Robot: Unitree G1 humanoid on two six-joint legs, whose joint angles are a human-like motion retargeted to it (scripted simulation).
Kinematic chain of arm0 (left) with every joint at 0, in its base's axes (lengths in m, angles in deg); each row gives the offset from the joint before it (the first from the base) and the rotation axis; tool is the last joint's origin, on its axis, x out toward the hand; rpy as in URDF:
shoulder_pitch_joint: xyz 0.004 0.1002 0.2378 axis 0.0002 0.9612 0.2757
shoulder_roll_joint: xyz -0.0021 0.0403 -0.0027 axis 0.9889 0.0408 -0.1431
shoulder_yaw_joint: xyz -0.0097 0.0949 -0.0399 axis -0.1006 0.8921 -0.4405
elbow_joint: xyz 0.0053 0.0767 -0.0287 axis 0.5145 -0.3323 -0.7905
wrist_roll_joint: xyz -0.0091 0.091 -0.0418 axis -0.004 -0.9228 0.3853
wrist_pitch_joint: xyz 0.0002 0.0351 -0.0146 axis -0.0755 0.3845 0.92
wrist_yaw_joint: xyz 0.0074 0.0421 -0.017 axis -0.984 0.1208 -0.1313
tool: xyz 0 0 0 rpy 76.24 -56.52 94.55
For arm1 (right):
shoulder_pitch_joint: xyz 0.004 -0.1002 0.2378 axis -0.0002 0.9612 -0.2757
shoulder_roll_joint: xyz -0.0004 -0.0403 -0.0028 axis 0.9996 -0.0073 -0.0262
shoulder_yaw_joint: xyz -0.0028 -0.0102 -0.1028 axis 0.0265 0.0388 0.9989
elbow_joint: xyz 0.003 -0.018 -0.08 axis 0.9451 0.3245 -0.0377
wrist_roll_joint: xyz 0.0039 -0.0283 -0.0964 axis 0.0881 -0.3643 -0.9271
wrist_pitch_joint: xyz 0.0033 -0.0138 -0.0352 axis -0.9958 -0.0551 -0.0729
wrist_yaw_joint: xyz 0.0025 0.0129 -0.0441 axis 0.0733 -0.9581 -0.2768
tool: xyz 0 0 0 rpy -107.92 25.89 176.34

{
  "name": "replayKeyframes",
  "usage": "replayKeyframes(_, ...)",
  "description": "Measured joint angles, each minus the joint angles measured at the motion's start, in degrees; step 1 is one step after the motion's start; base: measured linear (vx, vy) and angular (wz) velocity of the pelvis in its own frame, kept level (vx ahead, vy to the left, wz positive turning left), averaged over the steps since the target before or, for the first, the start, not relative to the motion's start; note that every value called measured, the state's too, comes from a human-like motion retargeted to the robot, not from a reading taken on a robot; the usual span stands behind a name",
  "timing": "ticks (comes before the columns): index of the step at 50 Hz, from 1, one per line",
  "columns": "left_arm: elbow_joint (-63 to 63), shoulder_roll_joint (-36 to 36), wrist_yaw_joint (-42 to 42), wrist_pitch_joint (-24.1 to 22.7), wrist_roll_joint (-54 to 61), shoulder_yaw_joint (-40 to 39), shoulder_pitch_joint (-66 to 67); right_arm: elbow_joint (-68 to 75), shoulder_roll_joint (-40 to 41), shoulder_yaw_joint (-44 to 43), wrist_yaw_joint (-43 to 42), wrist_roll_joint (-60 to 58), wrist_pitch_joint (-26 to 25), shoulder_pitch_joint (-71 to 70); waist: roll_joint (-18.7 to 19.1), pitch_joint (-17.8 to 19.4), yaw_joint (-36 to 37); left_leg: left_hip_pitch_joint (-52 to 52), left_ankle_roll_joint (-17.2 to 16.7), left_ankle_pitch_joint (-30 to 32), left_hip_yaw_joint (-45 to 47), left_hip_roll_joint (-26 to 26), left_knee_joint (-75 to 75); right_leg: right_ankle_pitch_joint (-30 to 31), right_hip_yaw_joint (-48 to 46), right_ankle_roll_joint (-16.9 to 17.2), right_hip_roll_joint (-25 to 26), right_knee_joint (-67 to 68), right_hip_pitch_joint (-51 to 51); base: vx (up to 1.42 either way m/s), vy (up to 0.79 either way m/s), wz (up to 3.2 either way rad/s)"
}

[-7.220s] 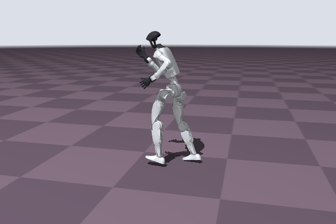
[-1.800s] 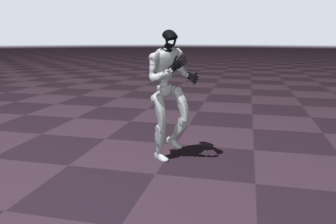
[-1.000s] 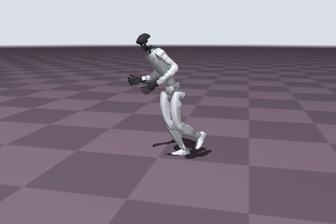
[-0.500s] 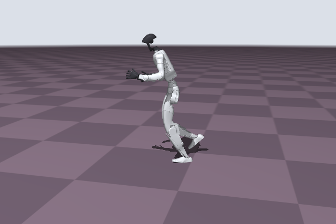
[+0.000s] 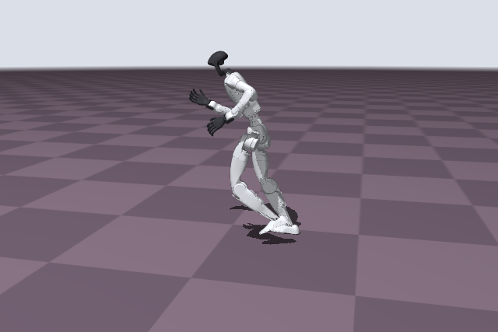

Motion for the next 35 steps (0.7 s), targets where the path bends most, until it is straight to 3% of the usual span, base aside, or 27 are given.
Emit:
replayKeyframes(5, 3.7, 7.9, 9.5, -2.3, 11.8, -12.1, 17.2, -7.4, 0.5, 2.3, -2.0, 1.9, 2.3, -8.9, -4.7, -1.1, 12.5, -1.5, -2.2, 3.8, 5.2, -3.4, -36.3, 17.6, 4.7, 4.3, -2.7, -9.7, 9.2, 1.16, 0.15, -0.82)
replayKeyframes(8, 3.8, 5.4, 15.1, -1.0, 14.6, -16.5, 17.8, -11.1, -1.2, 5.5, 0.7, 0.2, 2.7, -6.5, -3.3, -0.6, 13.9, 2.4, -5.5, 5.0, 7.2, -3.4, -54.3, 25.2, 7.5, 5.0, -0.5, -11.0, 16.2, 1.22, 0.27, -0.15)
replayKeyframes(10, 3.4, 2.7, 15.7, -1.3, 11.5, -16.0, 13.4, -11.9, -2.2, 8.2, 3.0, -2.7, 2.6, -2.6, -1.3, 0.7, 12.3, 5.9, -5.4, 7.3, 8.0, -2.5, -56.1, 27.3, 8.3, 4.2, 1.5, -5.0, 19.2, 1.23, 0.28, 0.3)
replayKeyframes(12, 1.8, -0.3, 11.3, -3.1, 4.6, -11.9, 5.3, -9.1, -3.2, 10.7, 4.7, -5.8, 2.2, 3.4, -0.7, 1.5, 9.2, 7.5, -1.9, 3.9, 5.9, -1.7, -48.4, 25.4, 5.9, 3.6, 2.0, 11.2, 15.9, 1.2, 0.26, 0.6)
replayKeyframes(14, -0.8, -3.7, 2.7, -4.7, -0.1, -5.7, -6.4, -4.2, -4.9, 12.2, 3.9, -9.9, 2.0, 10.6, -1.6, 2.4, 5.5, 7.5, 0.7, -3.3, 4.0, -1.9, -38.5, 19.9, 3.2, 2.2, 0.4, 29.3, 9.2, 1.13, 0.2, 0.81)
replayKeyframes(17, -2.6, -8.8, -12.1, -5.3, 1.2, 4.6, -28.9, -0.5, -8.6, 10.9, -0.4, -11.4, 2.1, 24.8, -3.2, 1.8, -0.3, 7.9, -1.0, -9.7, 2.2, -3.1, -31.1, 13.0, 0.7, 1.2, -2.0, 48.4, -3.8, 1.08, 0.1, 1.19)
replayKeyframes(18, -2.7, -10.8, -15.2, -4.7, -0.3, 6.8, -37.0, -1.2, -10.5, 9.5, 0.0, -9.1, 2.6, 29.9, -2.3, 1.8, -2.6, 9.8, -2.8, -9.4, 1.1, -3.1, -32.5, 10.3, -0.4, -1.5, -1.7, 49.4, -6.2, 1.04, 0.07, 1.47)
replayKeyframes(20, -2.2, -13.6, -18.2, -2.1, -6.7, 8.1, -51.4, -4.3, -15.5, 5.0, 3.0, -4.7, 2.9, 39.4, -0.2, 0.8, -8.7, 13.3, -5.8, -7.9, -2.1, -3.0, -36.0, 7.1, -4.0, -3.1, -2.1, 48.3, -11.6, 1.04, 0.01, 1.67)
replayKeyframes(22, -1.2, -14.6, -18.7, 0.8, -13.4, 7.0, -62.0, -6.9, -21.6, -0.3, 7.3, -3.3, 2.2, 46.2, 2.3, -0.4, -16.2, 16.6, -8.0, -4.3, -5.7, -2.2, -40.3, 6.6, -8.5, -2.6, -2.7, 39.9, -15.4, 1.07, -0.11, 1.68)
replayKeyframes(27, 3.4, -14.4, -21.4, 4.2, -9.2, 7.7, -74.9, -6.5, -30.2, -9.3, 8.6, 0.0, -2.0, 54.0, 5.6, -1.6, -29.3, 24.9, -12.1, 7.1, -11.7, -0.3, -46.1, 9.1, -13.4, 1.3, -2.8, -0.7, -15.5, 1.16, -0.32, 1.02)
replayKeyframes(29, 5.7, -13.6, -21.2, 5.1, -11.2, 8.0, -74.5, -4.5, -30.4, -10.3, 7.8, -2.2, -3.5, 53.6, 5.0, -1.1, -29.6, 29.2, -11.4, 9.9, -12.6, -0.7, -45.2, 12.2, -13.9, 2.7, -3.7, -10.5, -14.1, 1.24, -0.46, -0.2)
replayKeyframes(31, 8.3, -12.5, -17.7, 4.6, -16.1, 7.3, -69.7, -0.9, -29.1, -8.6, 7.6, -5.4, -3.5, 50.5, 4.4, 0.0, -27.2, 31.8, -8.7, 12.2, -12.7, -1.1, -39.7, 14.8, -12.9, 1.8, -3.8, -10.1, -12.7, 1.23, -0.44, -1.04)
replayKeyframes(32, 9.1, -11.8, -15.2, 3.8, -18.4, 6.9, -65.7, 1.8, -28.0, -6.8, 7.4, -6.7, -3.1, 47.9, 4.5, 0.7, -25.5, 31.7, -7.2, 13.4, -12.7, -1.0, -34.6, 13.9, -11.8, 0.5, -3.4, -7.0, -12.1, 1.21, -0.4, -1.39)
replayKeyframes(35, 6.5, -10.4, -9.9, 2.5, -21.2, 7.0, -48.2, 10.5, -24.5, -0.5, 5.0, -9.1, -2.3, 36.7, 6.4, 1.4, -20.3, 24.7, -4.6, 15.6, -13.6, -0.6, -12.9, 3.8, -8.7, -3.6, -1.0, 7.4, -12.7, 1.18, -0.3, -1.21)
